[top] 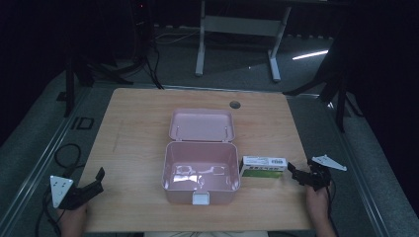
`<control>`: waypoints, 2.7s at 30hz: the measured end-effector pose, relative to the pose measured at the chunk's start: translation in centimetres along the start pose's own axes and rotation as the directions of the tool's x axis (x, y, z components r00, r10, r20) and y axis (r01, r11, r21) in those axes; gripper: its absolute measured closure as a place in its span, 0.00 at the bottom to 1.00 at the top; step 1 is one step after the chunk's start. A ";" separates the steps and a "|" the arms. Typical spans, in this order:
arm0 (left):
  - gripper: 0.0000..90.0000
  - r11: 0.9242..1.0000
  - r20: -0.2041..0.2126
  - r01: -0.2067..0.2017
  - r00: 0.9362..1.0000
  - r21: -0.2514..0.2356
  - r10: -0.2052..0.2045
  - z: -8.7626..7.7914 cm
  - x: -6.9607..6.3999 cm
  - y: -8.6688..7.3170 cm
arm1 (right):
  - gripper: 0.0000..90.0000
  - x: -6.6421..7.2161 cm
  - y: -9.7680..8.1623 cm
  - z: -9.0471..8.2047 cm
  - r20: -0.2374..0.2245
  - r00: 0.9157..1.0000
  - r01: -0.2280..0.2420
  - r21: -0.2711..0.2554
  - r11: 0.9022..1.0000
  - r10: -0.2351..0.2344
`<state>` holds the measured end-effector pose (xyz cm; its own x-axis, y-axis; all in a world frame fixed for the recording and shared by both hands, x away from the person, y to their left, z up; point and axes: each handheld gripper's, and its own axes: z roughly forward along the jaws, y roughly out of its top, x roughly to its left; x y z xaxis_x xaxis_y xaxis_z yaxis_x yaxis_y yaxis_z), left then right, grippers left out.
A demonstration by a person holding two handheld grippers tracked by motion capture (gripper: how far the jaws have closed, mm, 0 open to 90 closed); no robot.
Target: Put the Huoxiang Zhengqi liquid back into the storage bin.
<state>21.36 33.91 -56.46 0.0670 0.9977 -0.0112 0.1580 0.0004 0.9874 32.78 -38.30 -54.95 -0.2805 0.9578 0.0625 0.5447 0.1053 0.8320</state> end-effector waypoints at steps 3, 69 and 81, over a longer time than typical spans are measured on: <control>0.04 1.000 0.001 0.001 1.000 0.001 -0.001 0.0 0.0 0.0 | 0.12 0.1 0.0 0.1 -0.006 1.000 0.017 0.016 1.000 -0.017; 0.04 1.000 0.018 0.003 1.000 0.009 -0.003 0.1 0.0 0.0 | 0.14 7.7 3.7 -2.0 -0.675 0.580 0.815 0.475 0.332 -0.457; 0.04 1.000 0.022 0.008 1.000 0.010 -0.008 0.1 0.1 0.0 | 0.15 10.5 4.1 -1.5 -0.741 0.505 0.863 0.431 0.264 -0.443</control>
<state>21.43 33.99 -56.42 0.0871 0.9959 -0.0229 0.1685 0.0079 0.9857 30.88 -28.19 -50.04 -0.9683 0.2393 0.0714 0.2423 0.9695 0.0359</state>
